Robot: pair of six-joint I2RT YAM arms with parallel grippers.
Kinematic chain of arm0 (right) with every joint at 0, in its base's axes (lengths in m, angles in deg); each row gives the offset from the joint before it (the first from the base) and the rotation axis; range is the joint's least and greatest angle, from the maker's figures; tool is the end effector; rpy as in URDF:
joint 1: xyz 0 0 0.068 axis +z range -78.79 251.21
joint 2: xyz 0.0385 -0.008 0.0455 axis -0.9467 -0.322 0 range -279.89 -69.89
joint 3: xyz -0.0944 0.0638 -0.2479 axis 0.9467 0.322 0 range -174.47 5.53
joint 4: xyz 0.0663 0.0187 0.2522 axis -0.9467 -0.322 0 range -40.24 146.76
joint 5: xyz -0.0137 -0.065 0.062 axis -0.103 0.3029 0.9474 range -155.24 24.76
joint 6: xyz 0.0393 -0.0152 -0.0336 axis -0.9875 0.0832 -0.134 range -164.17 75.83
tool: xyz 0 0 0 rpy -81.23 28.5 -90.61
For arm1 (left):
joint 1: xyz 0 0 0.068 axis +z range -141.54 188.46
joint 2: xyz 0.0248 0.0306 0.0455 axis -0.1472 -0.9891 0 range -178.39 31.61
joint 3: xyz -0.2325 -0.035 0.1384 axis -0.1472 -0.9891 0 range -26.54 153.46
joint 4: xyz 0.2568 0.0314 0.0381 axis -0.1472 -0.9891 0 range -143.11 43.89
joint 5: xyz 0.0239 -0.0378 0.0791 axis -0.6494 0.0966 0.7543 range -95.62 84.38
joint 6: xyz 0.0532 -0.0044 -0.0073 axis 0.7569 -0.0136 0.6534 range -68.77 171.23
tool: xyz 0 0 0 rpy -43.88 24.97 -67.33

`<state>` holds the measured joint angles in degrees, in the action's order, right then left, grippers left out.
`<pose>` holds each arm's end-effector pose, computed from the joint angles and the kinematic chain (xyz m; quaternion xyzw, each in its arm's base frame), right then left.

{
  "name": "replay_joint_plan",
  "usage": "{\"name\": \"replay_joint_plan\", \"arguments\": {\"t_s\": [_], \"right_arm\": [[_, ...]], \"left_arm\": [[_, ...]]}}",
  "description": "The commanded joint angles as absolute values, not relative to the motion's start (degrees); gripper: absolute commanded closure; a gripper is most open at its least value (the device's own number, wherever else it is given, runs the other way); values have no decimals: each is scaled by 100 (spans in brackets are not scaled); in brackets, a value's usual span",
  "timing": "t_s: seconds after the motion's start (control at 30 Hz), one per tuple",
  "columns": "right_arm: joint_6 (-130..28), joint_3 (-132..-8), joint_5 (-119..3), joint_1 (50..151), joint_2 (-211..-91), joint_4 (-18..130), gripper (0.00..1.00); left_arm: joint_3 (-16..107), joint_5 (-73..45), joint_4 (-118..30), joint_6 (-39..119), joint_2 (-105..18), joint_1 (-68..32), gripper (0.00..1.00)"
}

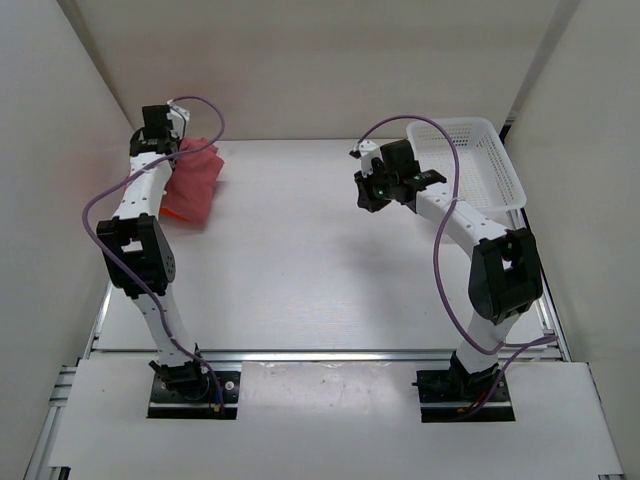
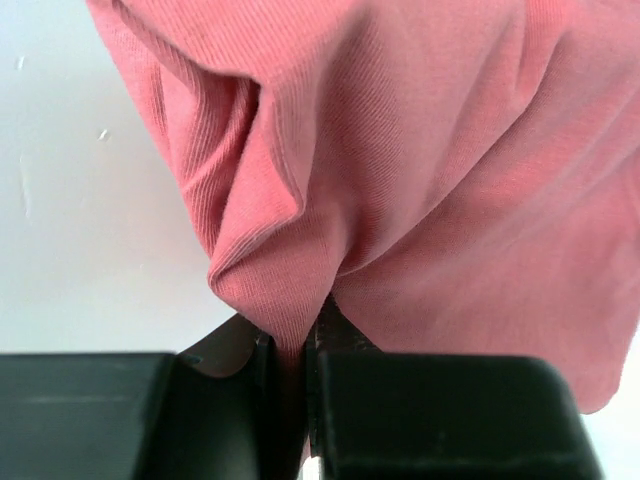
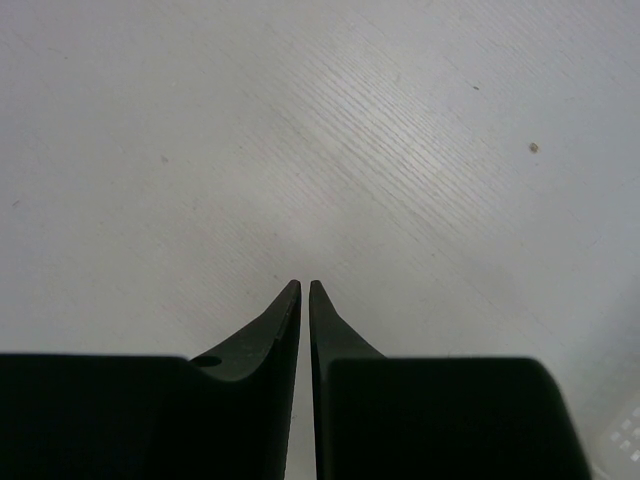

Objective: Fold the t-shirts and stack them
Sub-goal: Put the neatly folded tshirt into the corner of the board with the left arm

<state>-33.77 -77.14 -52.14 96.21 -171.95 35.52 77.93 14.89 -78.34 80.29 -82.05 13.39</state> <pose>0.3669 0.1799 0.2762 -0.3198 0.8455 0.1555 0.3984 0.4551 0.0518 0.3044 0.1159 0.8924 0.2735 0.3397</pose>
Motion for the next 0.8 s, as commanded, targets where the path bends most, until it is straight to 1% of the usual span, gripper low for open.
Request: {"name": "replay_joint_plan", "arguments": {"t_s": [0.0,0.13,0.3,0.43,0.47,0.5,0.57,0.6,0.63,0.67,0.7,0.77], "right_arm": [[-3274,-7849,-5232,9635,-17114,3549,88],[-3300,-8016,-5232,9679,-17307,3540,88],[-3300,-8306,-5249,9749,-17527,3409,88],[-3318,-8368,-5215,9819,-17606,3347,88],[-3309,-8368,-5223,9820,-17632,3312,87],[-3309,-8333,-5284,9863,-17659,3303,88],[-3318,-8368,-5311,9899,-17667,3277,88],[-3309,-8342,-5311,9925,-17633,3276,88],[-3274,-8342,-5311,9986,-17641,3233,88],[-3257,-8298,-5311,10004,-17633,3285,88],[-3230,-8280,-5303,10082,-17615,3233,88],[-3256,-8271,-5294,10092,-17615,3259,87]], "left_arm": [[8156,1416,-7757,7927,-7939,1680,100],[8192,1293,-7775,7935,-8062,1883,100],[8429,1161,-7837,7760,-8571,2252,100],[8499,1397,-7740,7760,-8862,2323,100],[8517,1450,-7714,7673,-8958,2340,100],[8578,1581,-7696,7628,-9063,2375,97],[8710,1827,-7652,7470,-9231,2489,86],[8728,1889,-7643,7426,-9283,2542,74],[8728,2047,-7617,7356,-9284,2560,59],[8676,2179,-7547,7355,-9319,2569,53],[8667,2250,-7468,7338,-9302,2595,45],[8666,2495,-7371,7347,-9258,2657,35]]}}
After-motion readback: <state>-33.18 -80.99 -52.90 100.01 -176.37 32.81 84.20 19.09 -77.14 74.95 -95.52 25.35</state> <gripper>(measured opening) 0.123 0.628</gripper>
